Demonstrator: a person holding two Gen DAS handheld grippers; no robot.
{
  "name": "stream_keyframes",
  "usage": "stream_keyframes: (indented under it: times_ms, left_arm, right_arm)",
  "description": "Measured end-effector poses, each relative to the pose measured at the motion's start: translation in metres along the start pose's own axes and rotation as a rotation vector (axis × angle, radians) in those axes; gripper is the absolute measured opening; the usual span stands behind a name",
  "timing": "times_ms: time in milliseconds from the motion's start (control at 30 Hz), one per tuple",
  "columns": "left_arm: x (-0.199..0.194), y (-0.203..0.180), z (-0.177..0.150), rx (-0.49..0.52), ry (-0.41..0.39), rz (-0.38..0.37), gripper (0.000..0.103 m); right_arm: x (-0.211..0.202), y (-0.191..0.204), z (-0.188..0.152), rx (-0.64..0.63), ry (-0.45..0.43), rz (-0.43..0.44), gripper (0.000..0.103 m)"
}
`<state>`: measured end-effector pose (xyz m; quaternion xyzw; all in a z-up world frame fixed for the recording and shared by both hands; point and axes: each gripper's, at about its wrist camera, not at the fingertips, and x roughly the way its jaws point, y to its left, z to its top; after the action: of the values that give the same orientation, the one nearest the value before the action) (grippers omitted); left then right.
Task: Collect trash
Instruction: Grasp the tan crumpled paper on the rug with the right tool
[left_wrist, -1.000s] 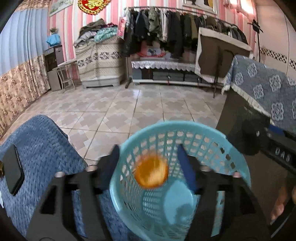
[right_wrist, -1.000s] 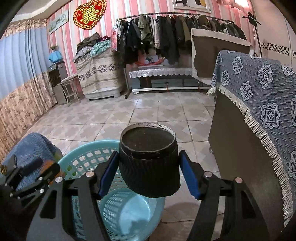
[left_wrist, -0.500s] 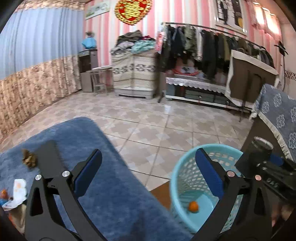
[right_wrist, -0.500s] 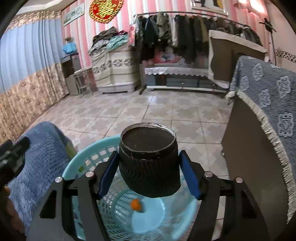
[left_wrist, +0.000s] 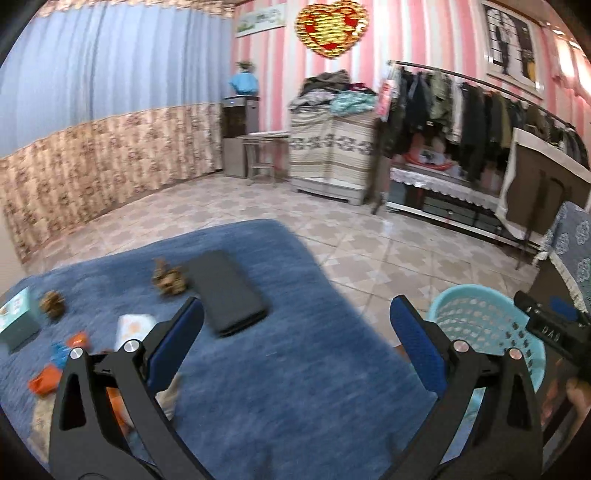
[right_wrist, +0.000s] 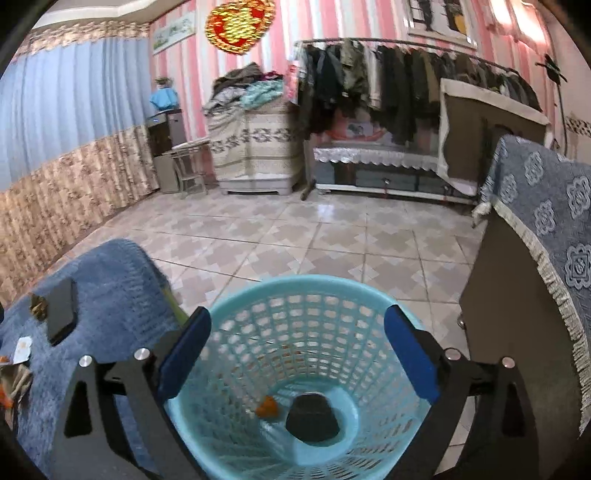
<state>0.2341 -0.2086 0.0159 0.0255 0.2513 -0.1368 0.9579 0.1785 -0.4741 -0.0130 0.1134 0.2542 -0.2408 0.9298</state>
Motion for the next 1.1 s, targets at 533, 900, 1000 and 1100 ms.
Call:
stream_keyframes:
  times_ms: [533, 900, 1000, 1100]
  left_arm:
    - [-0.076, 0.219, -0.079, -0.151, 0.099, 0.329, 0.098]
    - [-0.084, 0.305, -0.113, -0.235, 0.139, 0.445, 0.098]
    - [-0.083, 0.315, -0.113, -0.251, 0.142, 0.438, 0.098]
    - [-0.079, 0.318, -0.112, -0.245, 0.142, 0.439, 0.098]
  right_arm:
    - [-0.042, 0.169, -0.04, -0.264, 0.007, 0.278, 0.093]
    - [-0.059, 0.278, -0.089, -0.447, 0.101, 0.475, 0.093]
    - [-0.062, 0.305, -0.104, -0.489, 0.13, 0.518, 0.092]
    - [-0.055, 0.325, -0.113, -0.522, 0.164, 0.534, 0.084]
